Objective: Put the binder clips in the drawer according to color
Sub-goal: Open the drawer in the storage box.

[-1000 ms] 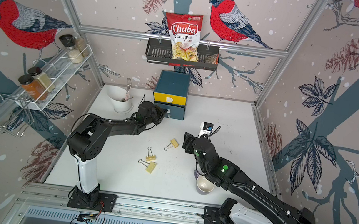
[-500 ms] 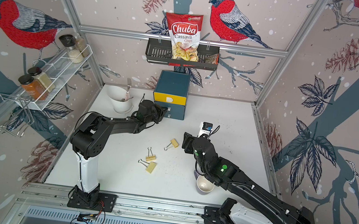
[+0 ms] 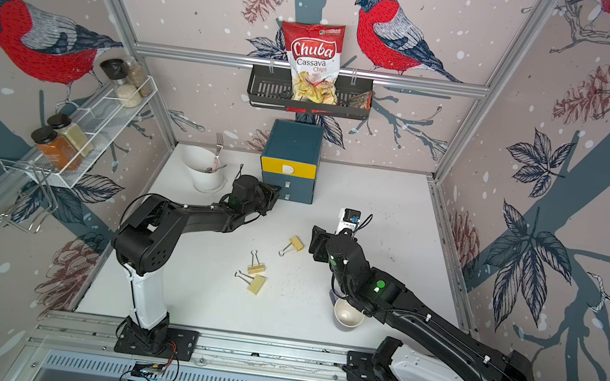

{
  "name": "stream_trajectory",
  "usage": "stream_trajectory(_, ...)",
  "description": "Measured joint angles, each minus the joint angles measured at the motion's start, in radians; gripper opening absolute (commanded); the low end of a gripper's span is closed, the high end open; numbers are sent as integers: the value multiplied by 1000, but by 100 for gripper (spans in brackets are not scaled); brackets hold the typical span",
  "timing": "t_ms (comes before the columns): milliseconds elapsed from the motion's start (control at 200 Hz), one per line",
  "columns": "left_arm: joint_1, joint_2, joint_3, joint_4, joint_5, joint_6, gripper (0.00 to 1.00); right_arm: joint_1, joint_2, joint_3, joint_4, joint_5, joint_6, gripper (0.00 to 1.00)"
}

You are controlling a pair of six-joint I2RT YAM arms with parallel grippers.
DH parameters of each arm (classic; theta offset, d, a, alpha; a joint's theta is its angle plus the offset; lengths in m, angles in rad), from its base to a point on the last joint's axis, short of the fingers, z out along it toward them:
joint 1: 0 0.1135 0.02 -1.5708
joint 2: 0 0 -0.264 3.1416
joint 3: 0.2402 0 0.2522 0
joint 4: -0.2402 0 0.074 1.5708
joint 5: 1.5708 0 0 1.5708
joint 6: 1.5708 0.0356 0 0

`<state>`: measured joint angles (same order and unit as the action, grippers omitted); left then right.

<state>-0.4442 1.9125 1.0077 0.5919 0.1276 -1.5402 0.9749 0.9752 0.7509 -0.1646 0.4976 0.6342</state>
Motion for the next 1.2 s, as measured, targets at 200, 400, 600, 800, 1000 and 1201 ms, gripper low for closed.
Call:
stream_trajectory(200,-14,84,-38,86,9,-8,48,-5,10,-11,8,-4,0,72)
stream_trajectory(400,-16,166,-16,157,34,-24,42,-13,12,-11,11,-8,0,72)
stream_trajectory(600,-10,220,61,189,55,-24,36,-27,20,-14,11,-18,0,72)
stream_trajectory(800,-4,256,80,189,61,-25,21,-44,22,-18,14,-30,-1,72)
stream_trajectory(1000,-4,260,80,211,63,-26,17,-55,22,-19,14,-37,-4,72)
stream_trajectory(1201,-4,260,81,212,60,-26,12,-57,19,-20,14,-48,-4,72)
